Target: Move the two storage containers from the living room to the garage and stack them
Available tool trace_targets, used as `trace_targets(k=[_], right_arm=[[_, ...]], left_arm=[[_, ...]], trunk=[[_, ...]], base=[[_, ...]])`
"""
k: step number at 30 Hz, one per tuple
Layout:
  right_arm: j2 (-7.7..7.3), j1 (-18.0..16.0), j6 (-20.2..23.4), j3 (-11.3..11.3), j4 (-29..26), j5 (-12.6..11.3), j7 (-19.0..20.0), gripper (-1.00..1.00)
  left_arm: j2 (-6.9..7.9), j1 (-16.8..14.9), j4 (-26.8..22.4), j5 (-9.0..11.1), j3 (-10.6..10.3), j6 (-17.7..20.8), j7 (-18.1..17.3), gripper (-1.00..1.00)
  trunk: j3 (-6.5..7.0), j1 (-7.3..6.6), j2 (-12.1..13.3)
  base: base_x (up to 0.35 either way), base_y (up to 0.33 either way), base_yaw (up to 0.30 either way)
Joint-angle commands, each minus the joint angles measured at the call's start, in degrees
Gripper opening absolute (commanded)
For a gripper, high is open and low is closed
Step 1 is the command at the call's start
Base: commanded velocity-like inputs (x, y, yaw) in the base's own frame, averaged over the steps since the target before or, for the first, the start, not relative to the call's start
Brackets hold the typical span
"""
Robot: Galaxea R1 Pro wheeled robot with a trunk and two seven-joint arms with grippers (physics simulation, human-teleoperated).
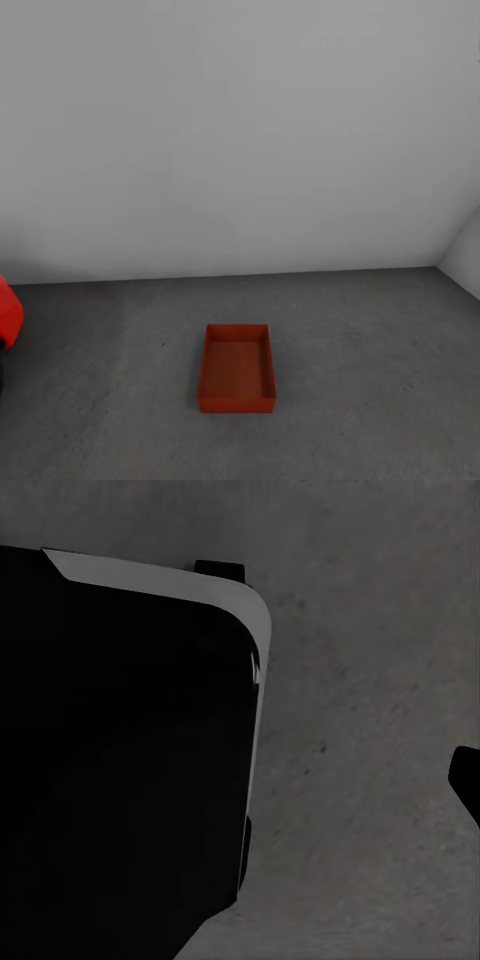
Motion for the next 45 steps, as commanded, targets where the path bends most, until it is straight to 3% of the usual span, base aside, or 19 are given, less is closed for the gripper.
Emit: trace_targets(k=[1, 13, 45], right_arm=[[0.04, -0.1, -0.5, 0.5, 0.2, -0.6, 0.0, 1.00], [0.01, 0.0, -0.8, 0.5, 0.2, -0.6, 1.7, 1.00], [0.08, 0.4, -1.0, 0.6, 0.2, -0.5, 1.7, 1.00]], left_arm=[[0.00, 0.0, 0.1, 0.4, 0.0, -0.2, 0.1, 1.00], [0.00, 0.0, 0.1, 0.4, -0.1, -0.2, 0.1, 1.00], [0.00, 0.0, 0.1, 0.4, -0.1, -0.2, 0.1, 1.00]], trunk=[[0.05, 0.00, 0.0], [1.18, 0.00, 0.0], [4.20, 0.00, 0.0]], base=[[0.000, 0.000, 0.000], [0.000, 0.000, 0.000], [0.000, 0.000, 0.000]])
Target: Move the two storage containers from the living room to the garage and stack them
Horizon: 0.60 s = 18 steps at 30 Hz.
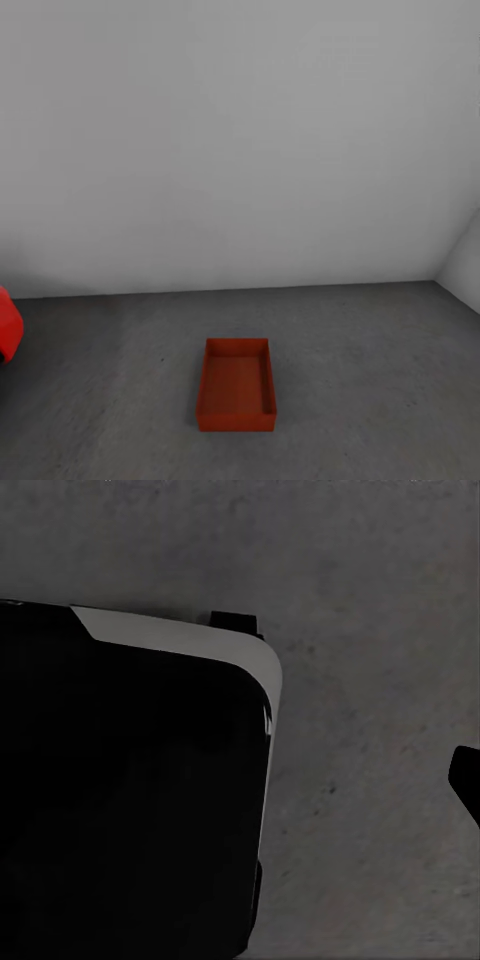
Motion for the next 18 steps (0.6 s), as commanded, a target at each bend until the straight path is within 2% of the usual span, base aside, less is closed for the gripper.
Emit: trace_targets(k=[1, 12, 18], right_arm=[[0.02, 0.0, -0.4, 0.5, 0.2, -0.6, 0.0, 1.00], [0.01, 0.1, -0.4, 0.5, 0.2, -0.6, 0.1, 1.00], [0.01, 0.1, -0.4, 0.5, 0.2, -0.6, 0.1, 1.00]], left_arm=[[-0.01, 0.0, 0.0, 0.4, 0.0, -0.2, 0.1, 1.00], [-0.06, 0.0, 0.2, 0.2, -0.3, 0.0, -0.2, 1.00], [-0.44, 2.5, 0.2, 0.1, -0.4, -0.1, -1.7, 1.00]], trunk=[[0.04, 0.00, 0.0], [1.08, 0.00, 0.0], [1.65, 0.00, 0.0]], base=[[0.000, 0.000, 0.000], [0.000, 0.000, 0.000], [0.000, 0.000, 0.000]])
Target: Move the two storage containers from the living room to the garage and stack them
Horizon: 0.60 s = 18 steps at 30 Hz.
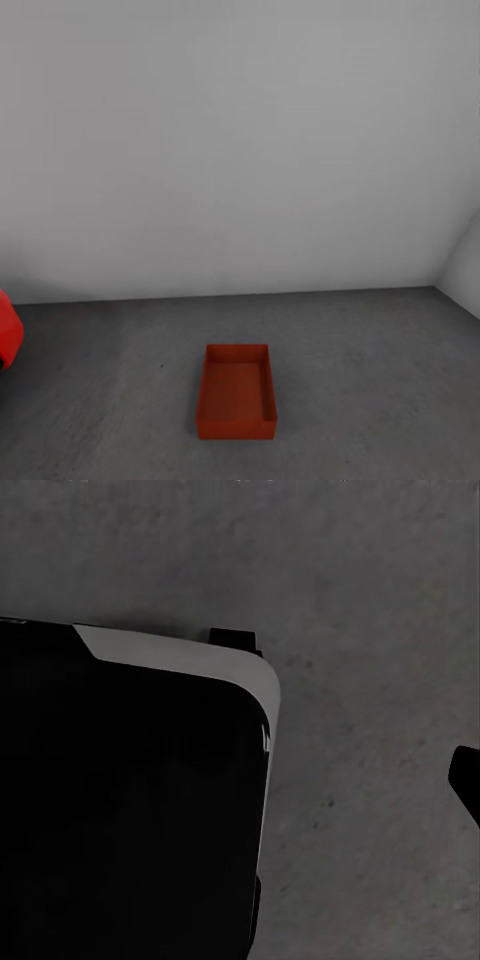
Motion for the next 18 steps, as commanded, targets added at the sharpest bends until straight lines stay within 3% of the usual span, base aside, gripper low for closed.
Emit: trace_targets(k=[1, 5, 18], right_arm=[[0.02, -0.1, -0.4, 0.5, 0.2, -0.6, 0.0, 1.00], [0.02, -0.1, -0.4, 0.5, 0.2, -0.6, 0.0, 1.00], [0.02, -0.1, -0.4, 0.5, 0.2, -0.6, 0.0, 1.00]], left_arm=[[-0.08, 0.3, 0.0, 0.4, -0.1, -0.2, -0.4, 1.00], [-0.32, 2.3, -0.1, 0.3, -0.1, -0.2, -4.7, 1.00], [-0.51, 2.6, -0.7, 0.6, 0.3, -0.4, -5.4, 1.00]], trunk=[[0.04, 0.00, 0.0], [0.42, 0.00, 0.0], [1.65, 0.00, 0.0]], base=[[0.000, 0.000, 0.000], [0.000, 0.000, 0.000], [0.000, 0.000, 0.000]])
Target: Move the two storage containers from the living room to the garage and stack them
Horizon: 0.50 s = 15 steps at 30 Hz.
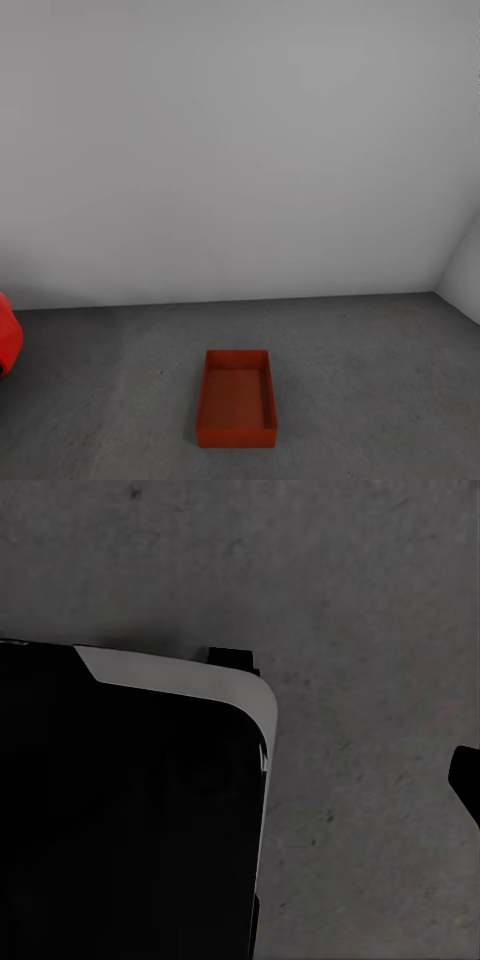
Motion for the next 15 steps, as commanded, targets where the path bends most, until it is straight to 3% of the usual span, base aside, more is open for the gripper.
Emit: trace_targets(k=[1, 5, 15], right_arm=[[0.02, -0.1, -0.4, 0.5, 0.2, -0.6, 0.0, 1.00], [0.02, -0.1, -0.4, 0.4, 0.2, -0.7, 0.0, 1.00], [0.02, -0.1, -0.3, 0.5, 0.2, -0.7, 0.0, 1.00]], left_arm=[[-0.03, 0.0, 0.0, 0.3, 0.0, -0.2, 0.0, 1.00], [-1.40, 0.0, 0.0, 0.1, 0.0, -0.1, -0.1, 1.00], [-1.67, 0.0, 0.7, 0.8, -0.2, 0.0, -0.2, 1.00]], trunk=[[0.04, 0.00, 0.0], [0.41, 0.00, 0.0], [1.36, 0.00, 0.0]], base=[[0.000, 0.000, 0.000], [0.000, 0.000, 0.000], [0.000, 0.000, 0.000]])
